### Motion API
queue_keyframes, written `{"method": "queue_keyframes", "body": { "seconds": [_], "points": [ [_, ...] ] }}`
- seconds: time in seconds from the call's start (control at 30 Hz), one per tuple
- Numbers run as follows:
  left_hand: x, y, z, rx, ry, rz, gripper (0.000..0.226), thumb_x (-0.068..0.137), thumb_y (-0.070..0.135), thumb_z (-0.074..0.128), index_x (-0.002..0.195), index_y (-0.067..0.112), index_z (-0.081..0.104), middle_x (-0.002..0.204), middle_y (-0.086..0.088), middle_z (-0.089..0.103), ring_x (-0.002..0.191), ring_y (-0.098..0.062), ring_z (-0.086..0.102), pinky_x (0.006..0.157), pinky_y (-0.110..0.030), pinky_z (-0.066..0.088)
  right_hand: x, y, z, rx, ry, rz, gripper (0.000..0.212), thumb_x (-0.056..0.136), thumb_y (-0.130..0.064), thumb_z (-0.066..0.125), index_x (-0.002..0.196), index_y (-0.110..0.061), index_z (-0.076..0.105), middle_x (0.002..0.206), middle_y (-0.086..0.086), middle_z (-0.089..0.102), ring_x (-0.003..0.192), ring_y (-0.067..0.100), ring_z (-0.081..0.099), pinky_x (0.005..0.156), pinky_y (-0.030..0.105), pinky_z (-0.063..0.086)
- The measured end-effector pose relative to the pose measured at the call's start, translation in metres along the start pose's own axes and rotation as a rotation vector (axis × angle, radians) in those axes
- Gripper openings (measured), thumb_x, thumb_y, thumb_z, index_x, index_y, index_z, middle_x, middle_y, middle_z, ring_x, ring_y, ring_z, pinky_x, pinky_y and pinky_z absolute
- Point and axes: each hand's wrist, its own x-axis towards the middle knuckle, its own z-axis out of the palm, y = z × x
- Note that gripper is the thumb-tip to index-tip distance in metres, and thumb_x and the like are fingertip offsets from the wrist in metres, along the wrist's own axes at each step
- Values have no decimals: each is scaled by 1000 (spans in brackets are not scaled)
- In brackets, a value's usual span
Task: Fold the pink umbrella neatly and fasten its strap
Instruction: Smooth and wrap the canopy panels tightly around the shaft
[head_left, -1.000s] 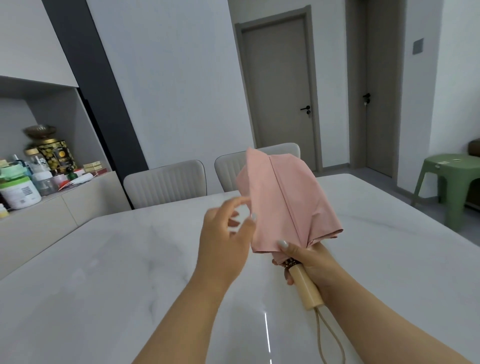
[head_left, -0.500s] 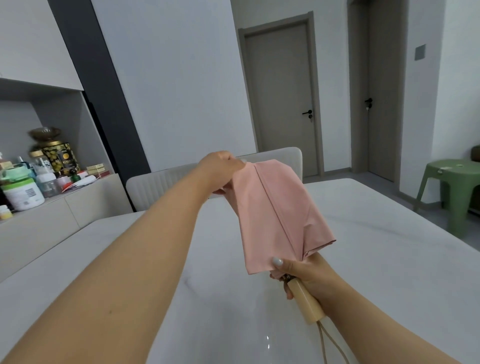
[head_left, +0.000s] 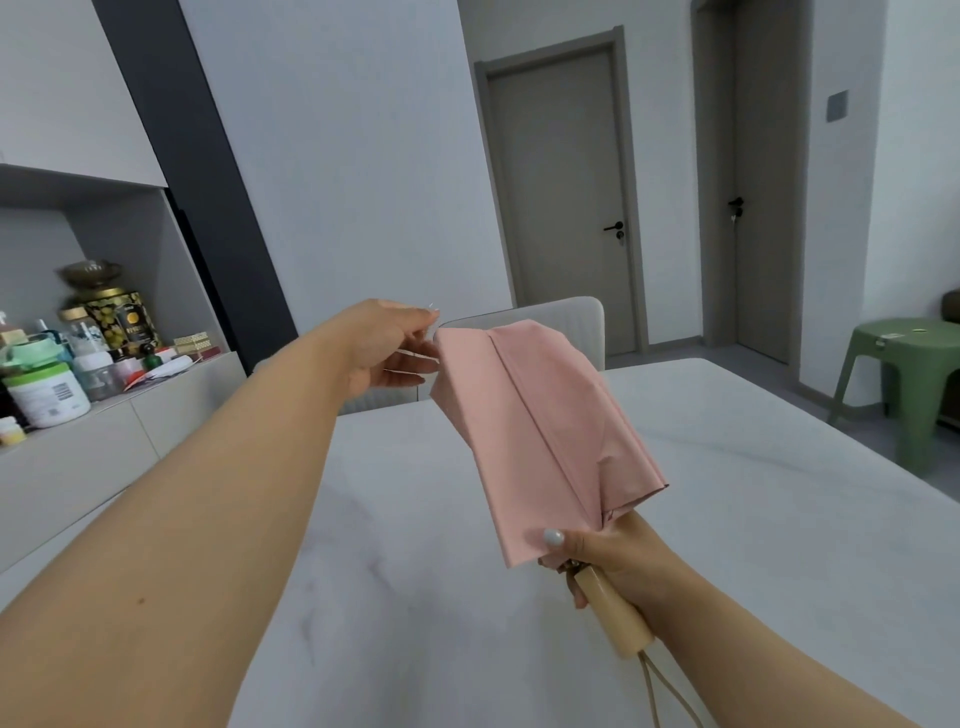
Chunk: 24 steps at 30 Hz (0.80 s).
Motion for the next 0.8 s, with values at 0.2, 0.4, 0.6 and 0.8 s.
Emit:
{"method": "queue_keyframes", "body": {
  "seconds": [0.2,0.4,0.6,0.8],
  "points": [
    [-4,-22,21,22,140,58,17,91,5,64,105,9,56,92,-15,67,72,-23,65,75,-39,61,0,-1,1,36,-2,-10,79,47,-35,84,113,-2,55,64,7,67,52,16,62,43,29,49],
    [-1,-58,48,-149,385,132,23,93,17,64,110,12,49,87,-8,61,64,-15,58,60,-30,57,0,-1,0,172,-44,-16,84,41,-37,89,107,3,54,67,19,64,39,21,56,38,27,44],
    [-4,-75,81,-19,621,285,18,99,30,51,108,16,42,78,4,58,78,-19,58,62,-29,40,-3,-1,3,161,-63,49,36,50,-25,82,71,0,66,65,17,64,38,25,50,41,27,44],
    [-18,-82,102,119,888,406,22,93,12,53,114,15,56,110,-1,48,105,-25,49,88,-26,36,0,-2,5,57,52,28,55,60,-13,75,108,5,55,71,14,63,40,16,56,41,27,46]
  ]
}}
